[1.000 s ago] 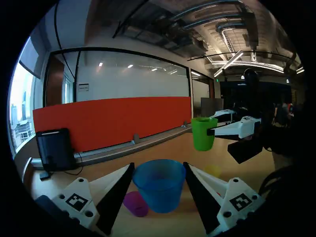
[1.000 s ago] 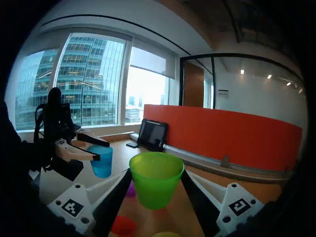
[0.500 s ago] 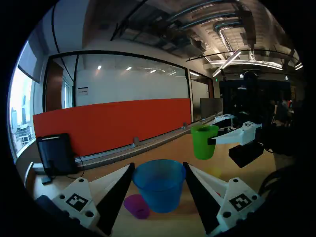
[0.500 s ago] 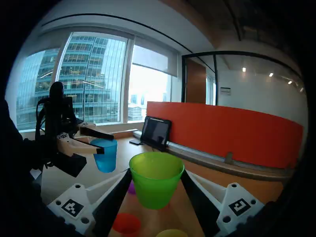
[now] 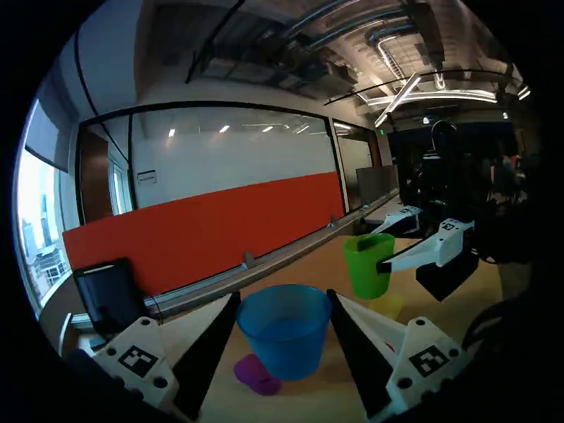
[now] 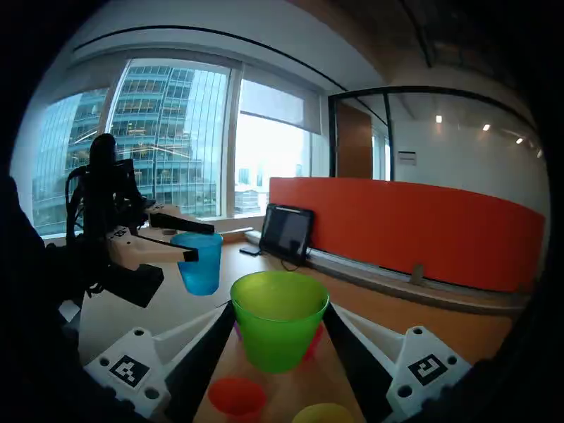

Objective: Pour water

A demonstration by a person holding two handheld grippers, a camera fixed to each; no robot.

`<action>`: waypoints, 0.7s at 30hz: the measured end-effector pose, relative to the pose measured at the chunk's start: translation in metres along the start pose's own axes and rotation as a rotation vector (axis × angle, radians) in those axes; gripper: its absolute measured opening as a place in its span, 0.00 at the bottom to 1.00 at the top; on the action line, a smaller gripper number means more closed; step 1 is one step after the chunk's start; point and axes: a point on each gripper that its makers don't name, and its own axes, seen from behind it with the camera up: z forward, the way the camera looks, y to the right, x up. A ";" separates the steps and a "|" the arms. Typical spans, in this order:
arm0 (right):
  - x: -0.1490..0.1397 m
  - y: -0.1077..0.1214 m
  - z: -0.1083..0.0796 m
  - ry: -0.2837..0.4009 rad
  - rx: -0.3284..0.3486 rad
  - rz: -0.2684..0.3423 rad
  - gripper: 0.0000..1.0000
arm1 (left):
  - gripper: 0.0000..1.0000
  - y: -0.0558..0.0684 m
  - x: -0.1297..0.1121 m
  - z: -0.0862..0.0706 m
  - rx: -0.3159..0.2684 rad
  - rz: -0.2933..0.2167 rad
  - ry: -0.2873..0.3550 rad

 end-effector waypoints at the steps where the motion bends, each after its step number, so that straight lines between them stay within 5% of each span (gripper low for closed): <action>1: 0.000 -0.002 0.000 0.000 0.003 -0.001 0.92 | 0.88 0.000 0.001 0.000 0.002 0.010 -0.002; 11: -0.013 -0.022 0.007 -0.013 0.038 0.000 0.92 | 0.88 -0.004 0.020 -0.003 0.020 0.121 -0.007; 21: -0.025 -0.046 0.020 -0.022 0.083 0.006 0.92 | 0.88 -0.003 0.038 -0.010 0.037 0.300 -0.017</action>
